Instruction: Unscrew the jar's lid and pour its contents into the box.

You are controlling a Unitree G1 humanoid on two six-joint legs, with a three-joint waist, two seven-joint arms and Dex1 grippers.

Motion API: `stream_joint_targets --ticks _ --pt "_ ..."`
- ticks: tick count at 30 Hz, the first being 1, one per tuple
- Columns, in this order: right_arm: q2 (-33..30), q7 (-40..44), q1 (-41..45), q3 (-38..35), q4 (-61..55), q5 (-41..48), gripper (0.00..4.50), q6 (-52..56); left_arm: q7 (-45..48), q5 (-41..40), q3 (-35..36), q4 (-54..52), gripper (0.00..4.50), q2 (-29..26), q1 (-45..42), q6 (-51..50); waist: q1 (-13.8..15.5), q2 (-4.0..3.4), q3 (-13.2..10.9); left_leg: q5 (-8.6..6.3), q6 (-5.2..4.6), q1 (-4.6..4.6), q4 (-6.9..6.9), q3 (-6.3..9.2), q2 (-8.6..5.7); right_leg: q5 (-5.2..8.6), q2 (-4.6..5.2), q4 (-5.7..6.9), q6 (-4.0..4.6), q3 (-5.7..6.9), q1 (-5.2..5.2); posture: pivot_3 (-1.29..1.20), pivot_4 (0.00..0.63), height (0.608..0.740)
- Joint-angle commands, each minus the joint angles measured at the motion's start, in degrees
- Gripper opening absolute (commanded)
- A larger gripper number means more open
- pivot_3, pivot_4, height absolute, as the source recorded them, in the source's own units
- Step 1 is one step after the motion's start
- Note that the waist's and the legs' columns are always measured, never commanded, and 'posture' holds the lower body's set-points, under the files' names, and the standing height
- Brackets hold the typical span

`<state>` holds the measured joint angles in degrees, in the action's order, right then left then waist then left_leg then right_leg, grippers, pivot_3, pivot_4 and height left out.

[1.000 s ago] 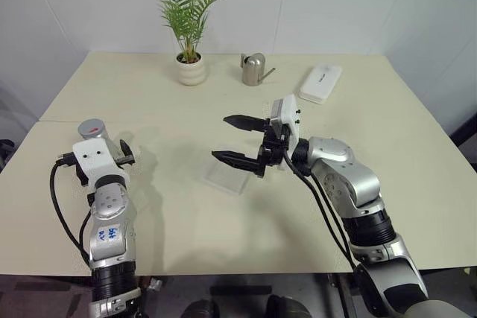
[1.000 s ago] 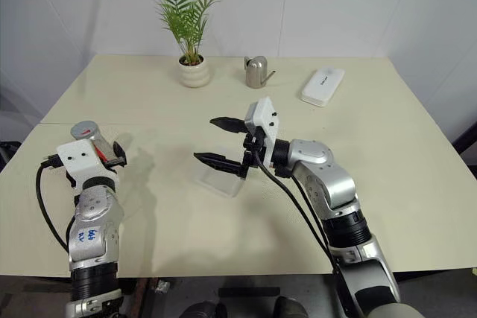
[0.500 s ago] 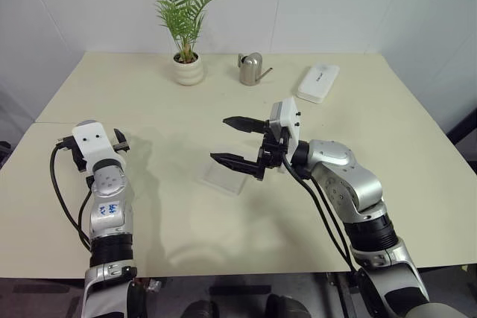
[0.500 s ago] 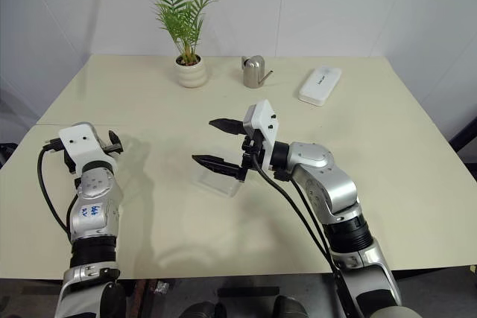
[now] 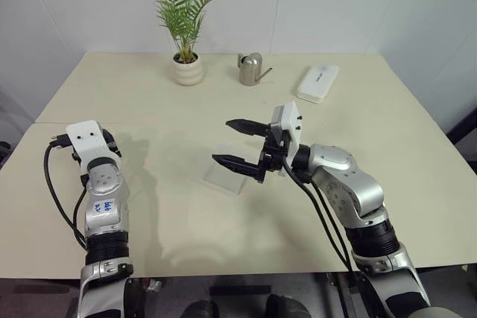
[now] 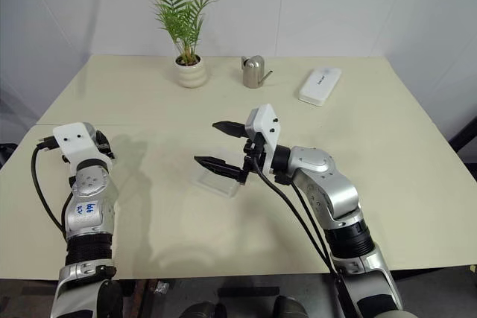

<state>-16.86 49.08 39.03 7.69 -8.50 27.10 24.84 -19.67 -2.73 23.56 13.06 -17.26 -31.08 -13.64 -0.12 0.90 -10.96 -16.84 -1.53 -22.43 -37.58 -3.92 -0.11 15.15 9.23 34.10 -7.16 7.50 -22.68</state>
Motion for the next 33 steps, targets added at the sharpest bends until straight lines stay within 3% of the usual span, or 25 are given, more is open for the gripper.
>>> stream_joint_targets --ticks 1,8,11,16,25,33 --pt "-0.6 -0.5 0.5 -2.5 -1.2 1.0 4.5 -0.6 9.6 -5.1 0.4 -5.1 2.42 -3.4 0.2 1.6 0.0 0.01 0.0 0.0 0.0 -0.01 -0.01 0.0 0.0 0.0 0.0 0.0 0.0 0.0 -0.01 0.0 0.15 0.74" --pt "-3.7 -1.7 4.5 -4.3 -2.0 1.9 4.5 4.4 45.3 -26.2 -1.4 -15.3 2.42 -16.4 1.1 -9.9 -0.2 0.02 0.0 -0.01 0.02 -0.07 0.01 0.01 0.01 0.0 0.0 -0.06 0.0 0.0 -0.06 0.0 0.15 0.74" --pt "-4.1 -2.1 7.9 -4.4 -2.3 3.0 4.5 8.0 56.5 -30.2 -3.8 -17.0 2.42 -21.9 1.4 -13.1 -0.2 -0.01 -0.1 -0.01 0.03 -0.06 0.04 0.0 0.02 0.01 -0.02 -0.09 0.01 0.0 -0.06 0.0 0.15 0.74" --pt "-2.1 -4.3 13.6 -3.7 -1.4 4.2 4.5 13.1 70.5 -32.1 -10.3 -19.1 2.42 -26.0 1.0 -13.9 -0.3 -0.04 -0.1 -0.01 0.04 -0.04 0.08 -0.03 0.07 0.02 -0.12 -0.1 0.03 -0.04 -0.07 0.0 0.15 0.74" --pt "3.1 -9.9 18.7 -0.1 -0.2 3.3 4.5 21.3 75.2 -28.9 -16.9 -19.2 2.42 -23.1 -0.7 -9.7 -0.3 -0.04 -0.1 -0.02 0.09 -0.07 0.15 -0.06 0.16 0.03 -0.31 -0.12 0.05 -0.15 -0.14 0.0 0.15 0.74" --pt "5.4 -11.2 18.0 2.7 0.9 2.5 4.5 24.1 75.1 -27.7 -17.5 -18.9 2.42 -20.4 -2.2 -6.5 -0.3 -0.04 -0.1 -0.02 0.09 -0.12 0.15 -0.07 0.19 0.03 -0.35 -0.13 0.05 -0.17 -0.19 0.0 0.15 0.74"
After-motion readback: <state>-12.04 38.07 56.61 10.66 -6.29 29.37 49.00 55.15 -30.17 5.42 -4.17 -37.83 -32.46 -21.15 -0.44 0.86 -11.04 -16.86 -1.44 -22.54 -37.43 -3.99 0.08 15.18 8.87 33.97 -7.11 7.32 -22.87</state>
